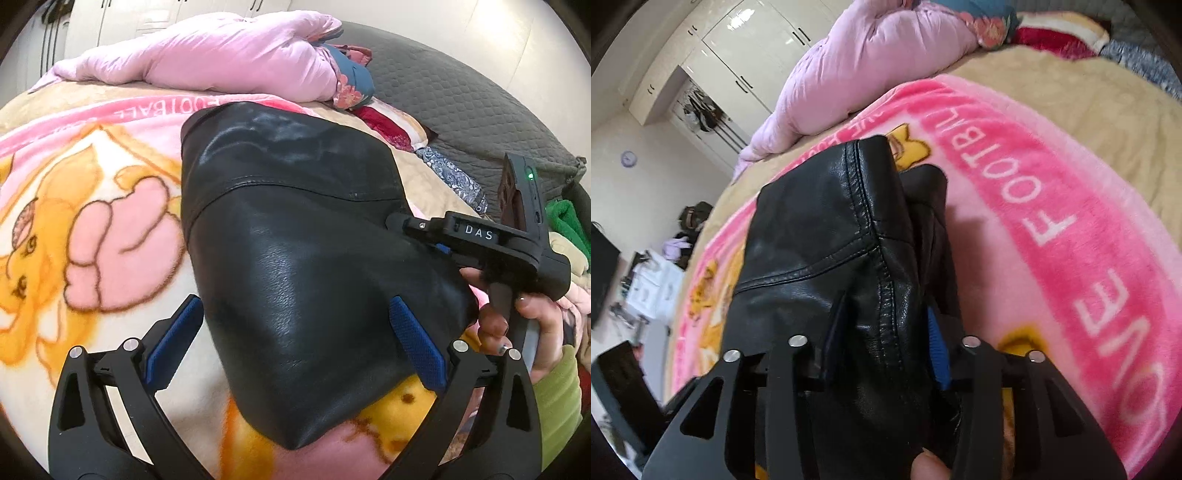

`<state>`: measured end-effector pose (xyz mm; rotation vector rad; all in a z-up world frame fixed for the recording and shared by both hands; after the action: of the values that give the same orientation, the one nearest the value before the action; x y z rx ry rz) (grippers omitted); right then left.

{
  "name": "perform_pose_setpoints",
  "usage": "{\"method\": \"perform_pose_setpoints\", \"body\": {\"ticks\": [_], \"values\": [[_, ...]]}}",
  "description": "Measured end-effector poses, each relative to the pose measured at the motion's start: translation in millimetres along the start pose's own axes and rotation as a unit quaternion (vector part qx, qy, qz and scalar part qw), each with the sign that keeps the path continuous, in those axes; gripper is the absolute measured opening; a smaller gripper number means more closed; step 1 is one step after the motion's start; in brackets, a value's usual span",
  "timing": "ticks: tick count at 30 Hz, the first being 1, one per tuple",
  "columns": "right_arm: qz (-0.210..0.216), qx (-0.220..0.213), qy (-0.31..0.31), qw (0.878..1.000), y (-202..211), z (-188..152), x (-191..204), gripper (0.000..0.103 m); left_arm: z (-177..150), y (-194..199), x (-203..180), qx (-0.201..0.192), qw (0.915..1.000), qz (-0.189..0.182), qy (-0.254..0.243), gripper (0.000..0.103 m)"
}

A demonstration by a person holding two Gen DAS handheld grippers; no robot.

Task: Fold large clothes
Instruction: 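Lower the folded jacket onto the blanket and open both tools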

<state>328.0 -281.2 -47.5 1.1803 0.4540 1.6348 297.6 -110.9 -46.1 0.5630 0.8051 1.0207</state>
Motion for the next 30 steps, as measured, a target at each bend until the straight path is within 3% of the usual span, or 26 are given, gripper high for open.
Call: {"method": "perform_pose_setpoints", "body": {"ticks": [2,6,8,10,15,30], "values": [[-0.022,-0.008,0.005,1.0,3.1,-0.7,0.8,0.053,0.0,3.1,-0.4,-0.003,1.0,0.005,-0.005,0.094],[-0.06,-0.043,0.031,0.997,20.5,-10.8,8.6,0.056,0.0,10.3,-0.5,-0.009,0.9999,0.007,-0.006,0.094],[-0.075,-0.063,0.041,0.994,30.7,-16.1,10.5,0.073,-0.3,13.3,-1.2,-0.01,0.9999,0.008,-0.007,0.094],[-0.082,-0.074,0.047,0.993,39.9,-21.8,11.1,0.083,-0.2,17.0,-1.1,-0.01,0.9999,0.011,-0.006,0.094],[-0.083,-0.095,0.046,0.991,58.5,-33.6,13.8,0.096,2.2,31.1,-4.8,-0.014,0.9997,0.018,-0.01,0.094],[-0.085,-0.142,0.094,0.982,125.5,-81.4,62.1,0.099,-9.0,91.8,-20.7,-0.06,0.9974,0.033,-0.025,0.094]]}}
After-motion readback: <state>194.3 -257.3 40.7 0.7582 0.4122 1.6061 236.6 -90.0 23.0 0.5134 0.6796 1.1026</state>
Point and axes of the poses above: each gripper's, at about its wrist camera, not at the fingertips, and y roughly against the way its jaws point, x to its left, z to its top, the point moved 5 cm from there along -y, roughly the way its jaws point, and after that the axes turned 5 degrees about x, right-handed, at the moved point
